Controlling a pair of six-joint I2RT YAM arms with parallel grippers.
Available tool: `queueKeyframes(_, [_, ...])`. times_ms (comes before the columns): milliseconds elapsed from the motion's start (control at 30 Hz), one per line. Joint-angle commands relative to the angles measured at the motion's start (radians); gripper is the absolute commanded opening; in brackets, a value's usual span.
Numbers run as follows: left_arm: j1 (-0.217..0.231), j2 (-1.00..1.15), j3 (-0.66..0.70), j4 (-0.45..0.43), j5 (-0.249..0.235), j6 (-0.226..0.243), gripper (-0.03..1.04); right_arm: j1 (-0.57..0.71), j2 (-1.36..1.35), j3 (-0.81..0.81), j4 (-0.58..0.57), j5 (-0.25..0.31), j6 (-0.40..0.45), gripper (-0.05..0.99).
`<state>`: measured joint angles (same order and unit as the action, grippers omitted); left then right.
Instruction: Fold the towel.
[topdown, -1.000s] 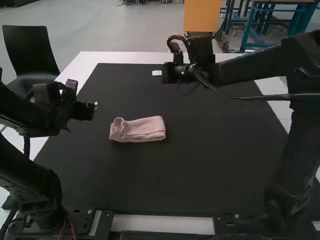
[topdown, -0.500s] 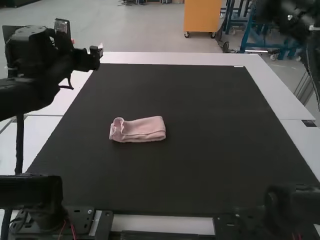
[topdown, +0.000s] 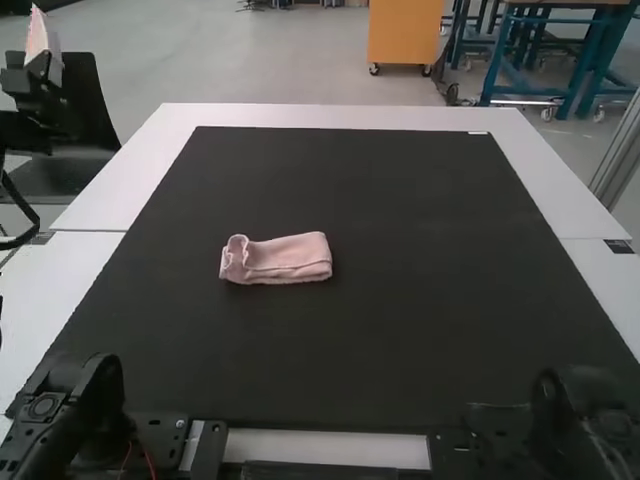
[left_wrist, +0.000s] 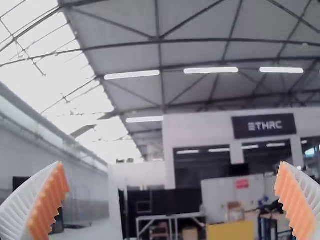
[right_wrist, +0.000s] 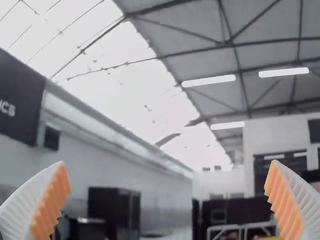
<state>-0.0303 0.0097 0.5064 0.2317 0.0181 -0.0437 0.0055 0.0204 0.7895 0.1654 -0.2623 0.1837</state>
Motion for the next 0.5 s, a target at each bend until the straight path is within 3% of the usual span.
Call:
queueKeyframes(0, [0.007,-0.01,0.011,-0.069,-0.02,-0.013,0.97,-0.025,-0.013,0.036,-0.064,0.04,0.0,0.9])
queueKeyframes(167, [0.007,-0.01,0.018,-0.094,-0.021,-0.008,0.97,-0.019,-0.017,0.025,-0.208,0.094,-0.047,0.9])
queueKeyframes(267, [0.001,-0.01,-0.046,-0.071,-0.014,-0.008,0.97,-0.013,-0.017,-0.102,-0.21,0.118,-0.164,0.9])
queueKeyframes(367, [0.007,-0.01,-0.131,-0.06,-0.024,0.044,0.97,-0.01,-0.017,-0.242,-0.178,0.135,-0.171,0.9])
queueKeyframes(433, [0.004,-0.01,-0.178,-0.042,0.026,0.048,0.97,-0.01,-0.017,-0.319,-0.165,0.135,-0.194,0.9])
queueKeyframes(467, [0.001,-0.01,-0.207,-0.025,0.051,0.073,0.97,-0.009,-0.017,-0.361,-0.133,0.11,-0.201,0.9])
